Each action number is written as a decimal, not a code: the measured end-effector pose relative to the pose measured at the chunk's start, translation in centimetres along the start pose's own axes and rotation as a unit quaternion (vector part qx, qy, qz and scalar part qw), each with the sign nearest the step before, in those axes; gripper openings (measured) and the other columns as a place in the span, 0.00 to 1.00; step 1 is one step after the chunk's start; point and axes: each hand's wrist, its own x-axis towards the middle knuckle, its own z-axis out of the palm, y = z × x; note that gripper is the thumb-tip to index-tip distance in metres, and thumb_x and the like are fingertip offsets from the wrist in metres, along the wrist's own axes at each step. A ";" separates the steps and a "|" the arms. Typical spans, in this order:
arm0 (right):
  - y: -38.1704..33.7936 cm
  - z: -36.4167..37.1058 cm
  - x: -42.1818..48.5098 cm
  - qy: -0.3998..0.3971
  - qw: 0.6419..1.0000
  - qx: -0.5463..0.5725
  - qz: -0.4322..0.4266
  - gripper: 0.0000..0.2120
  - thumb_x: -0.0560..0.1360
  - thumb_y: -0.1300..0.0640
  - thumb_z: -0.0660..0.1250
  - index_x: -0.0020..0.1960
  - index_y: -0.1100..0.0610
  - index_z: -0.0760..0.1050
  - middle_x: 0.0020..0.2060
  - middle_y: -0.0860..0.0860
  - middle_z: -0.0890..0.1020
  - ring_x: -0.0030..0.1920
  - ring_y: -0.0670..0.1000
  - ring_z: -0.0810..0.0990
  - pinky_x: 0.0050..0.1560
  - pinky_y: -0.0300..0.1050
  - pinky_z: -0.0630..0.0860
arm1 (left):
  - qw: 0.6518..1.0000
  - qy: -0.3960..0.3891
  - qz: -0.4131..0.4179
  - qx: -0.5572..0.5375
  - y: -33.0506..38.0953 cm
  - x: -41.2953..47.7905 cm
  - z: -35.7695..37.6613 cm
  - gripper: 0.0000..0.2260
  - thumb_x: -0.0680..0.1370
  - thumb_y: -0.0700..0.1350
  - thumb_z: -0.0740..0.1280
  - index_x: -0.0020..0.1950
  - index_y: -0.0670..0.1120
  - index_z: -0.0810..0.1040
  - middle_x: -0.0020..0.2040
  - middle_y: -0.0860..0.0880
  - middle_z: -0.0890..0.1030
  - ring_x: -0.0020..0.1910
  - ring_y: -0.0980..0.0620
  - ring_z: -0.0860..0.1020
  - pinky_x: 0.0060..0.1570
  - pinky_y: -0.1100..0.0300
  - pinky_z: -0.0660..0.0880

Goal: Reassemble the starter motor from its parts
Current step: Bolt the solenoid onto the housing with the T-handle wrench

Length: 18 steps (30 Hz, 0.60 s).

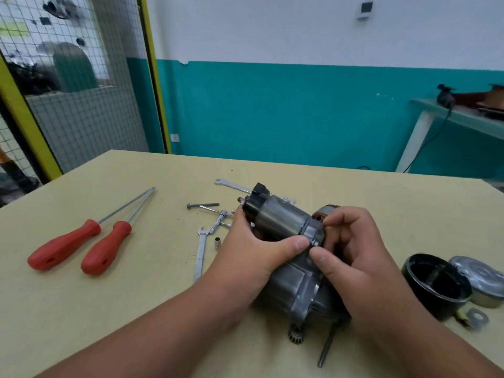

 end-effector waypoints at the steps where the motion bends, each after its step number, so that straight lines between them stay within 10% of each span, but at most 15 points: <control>1: -0.1 -0.1 0.1 -0.003 1.000 0.013 -0.004 0.18 0.71 0.53 0.72 0.53 0.34 0.72 0.38 0.48 0.77 0.38 0.48 0.76 0.41 0.49 0.78 | 1.000 -0.003 -0.004 -0.009 0.1 0.0 0.0 0.31 0.59 0.55 0.86 0.58 0.63 0.79 0.57 0.53 0.88 0.56 0.50 0.88 0.59 0.42 0.84; 18: -0.3 -0.4 1.0 0.027 0.998 -0.022 0.051 0.17 0.85 0.59 0.62 0.55 0.36 0.78 0.41 0.50 0.83 0.39 0.50 0.81 0.40 0.50 0.81 | 0.970 0.178 0.110 -0.123 7.9 3.0 -8.6 0.31 0.68 0.43 0.83 0.68 0.44 0.75 0.56 0.47 0.88 0.52 0.45 0.89 0.45 0.45 0.87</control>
